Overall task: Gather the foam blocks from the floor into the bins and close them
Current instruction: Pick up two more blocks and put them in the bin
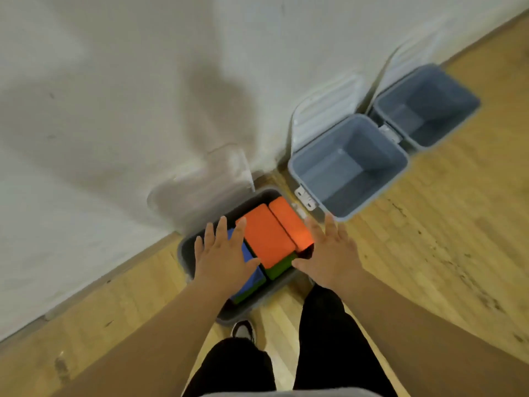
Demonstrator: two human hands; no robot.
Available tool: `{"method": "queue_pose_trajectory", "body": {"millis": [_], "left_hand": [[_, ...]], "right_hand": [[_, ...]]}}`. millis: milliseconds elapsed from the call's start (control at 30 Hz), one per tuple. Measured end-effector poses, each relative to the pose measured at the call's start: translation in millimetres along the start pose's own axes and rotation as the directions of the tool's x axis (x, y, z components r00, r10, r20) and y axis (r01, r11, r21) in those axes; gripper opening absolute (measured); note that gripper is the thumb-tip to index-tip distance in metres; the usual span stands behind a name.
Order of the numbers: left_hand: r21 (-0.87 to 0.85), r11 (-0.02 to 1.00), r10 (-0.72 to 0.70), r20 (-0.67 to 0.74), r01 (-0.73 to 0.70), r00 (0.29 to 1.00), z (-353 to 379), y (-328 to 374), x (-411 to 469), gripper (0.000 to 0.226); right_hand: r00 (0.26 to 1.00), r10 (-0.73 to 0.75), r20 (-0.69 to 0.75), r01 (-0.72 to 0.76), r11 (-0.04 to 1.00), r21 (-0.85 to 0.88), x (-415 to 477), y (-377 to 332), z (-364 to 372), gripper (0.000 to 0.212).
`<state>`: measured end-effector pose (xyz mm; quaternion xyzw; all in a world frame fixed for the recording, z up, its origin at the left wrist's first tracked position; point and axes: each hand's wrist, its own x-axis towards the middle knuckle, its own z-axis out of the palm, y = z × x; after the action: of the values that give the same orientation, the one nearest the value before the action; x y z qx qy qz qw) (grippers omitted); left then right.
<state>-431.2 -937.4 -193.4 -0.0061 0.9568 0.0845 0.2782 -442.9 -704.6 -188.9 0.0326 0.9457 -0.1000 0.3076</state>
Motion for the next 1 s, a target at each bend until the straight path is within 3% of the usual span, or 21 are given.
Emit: {"method": "queue_pose_trajectory", "body": {"millis": [100,333,500,733,1000], "left_hand": [[0.05,0.985,0.167,-0.015,-0.166,0.986,-16,19,-53,0.099],[0.191,0.9,0.399,0.003,-0.392,0.917,-26,90,-126,0.099],[0.265,0.813,0.539,-0.003,-0.519,0.843,-14,181,-146,0.102],[0.342,0.628,0.693,0.166,-0.7,0.702,48,360,-229,0.105],[0.365,0.446,0.77,0.31,-0.817,0.559,118,525,-334,0.096]], "right_hand": [[0.984,0.175,-0.039,-0.166,0.971,0.173,-94,23,-2,0.106],[0.867,0.498,-0.02,-0.461,0.817,0.346,-248,105,18,0.109],[0.78,0.626,0.007,-0.55,0.681,0.483,-320,181,39,0.111],[0.639,0.763,0.097,-0.624,0.44,0.646,-442,318,85,0.114],[0.547,0.825,0.141,-0.625,0.291,0.724,-550,444,114,0.114]]}}
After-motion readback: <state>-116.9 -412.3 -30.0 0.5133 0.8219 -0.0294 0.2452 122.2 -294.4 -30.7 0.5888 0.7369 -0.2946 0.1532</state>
